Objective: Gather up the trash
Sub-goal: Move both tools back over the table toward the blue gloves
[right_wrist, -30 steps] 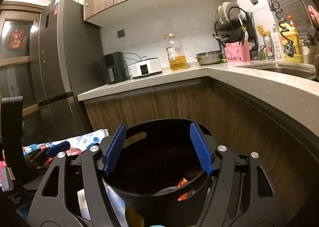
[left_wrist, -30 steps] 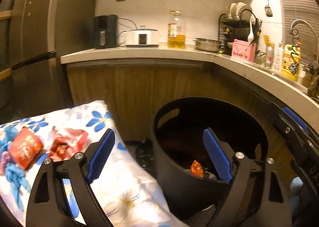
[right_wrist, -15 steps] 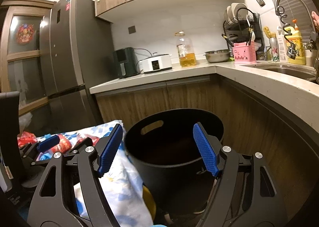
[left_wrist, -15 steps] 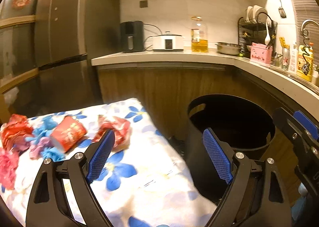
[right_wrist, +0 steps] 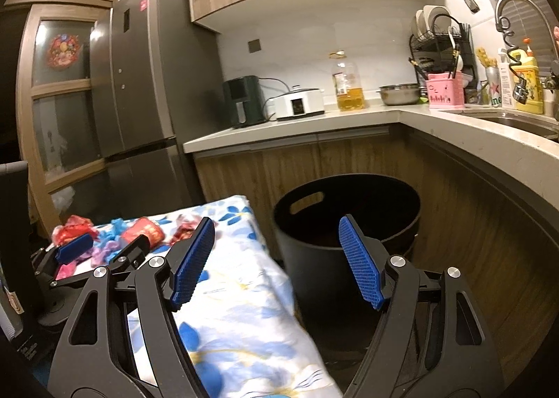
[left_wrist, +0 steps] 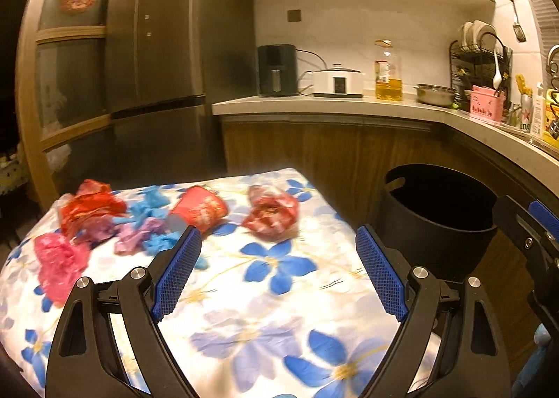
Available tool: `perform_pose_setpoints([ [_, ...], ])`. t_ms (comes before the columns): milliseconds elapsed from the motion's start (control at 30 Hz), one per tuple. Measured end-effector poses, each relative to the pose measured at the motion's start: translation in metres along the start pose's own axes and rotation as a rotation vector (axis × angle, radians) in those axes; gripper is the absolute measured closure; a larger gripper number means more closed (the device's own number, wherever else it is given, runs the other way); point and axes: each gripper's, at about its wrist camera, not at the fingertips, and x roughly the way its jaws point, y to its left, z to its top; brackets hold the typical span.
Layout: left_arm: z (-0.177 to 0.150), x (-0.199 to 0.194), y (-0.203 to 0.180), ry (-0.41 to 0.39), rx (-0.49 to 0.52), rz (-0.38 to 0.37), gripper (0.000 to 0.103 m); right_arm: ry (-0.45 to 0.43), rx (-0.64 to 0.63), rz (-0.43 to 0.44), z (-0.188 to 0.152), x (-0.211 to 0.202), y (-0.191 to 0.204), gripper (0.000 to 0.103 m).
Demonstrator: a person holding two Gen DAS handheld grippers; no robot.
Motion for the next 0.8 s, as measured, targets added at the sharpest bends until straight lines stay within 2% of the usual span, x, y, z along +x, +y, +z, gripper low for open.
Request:
perform_pose_setpoints([
  [433, -0.019, -0.018, 0.07, 0.019, -0.073, 0.126, 0.017, 0.034, -0.04, 0.106, -0.019, 0.0, 0.061, 0.03],
  [800, -0.035, -0.01, 0.124, 0.054, -0.128, 0.228, 0.017, 0.096, -0.074, 0.166, -0.038, 0.026, 0.104, 0.03],
])
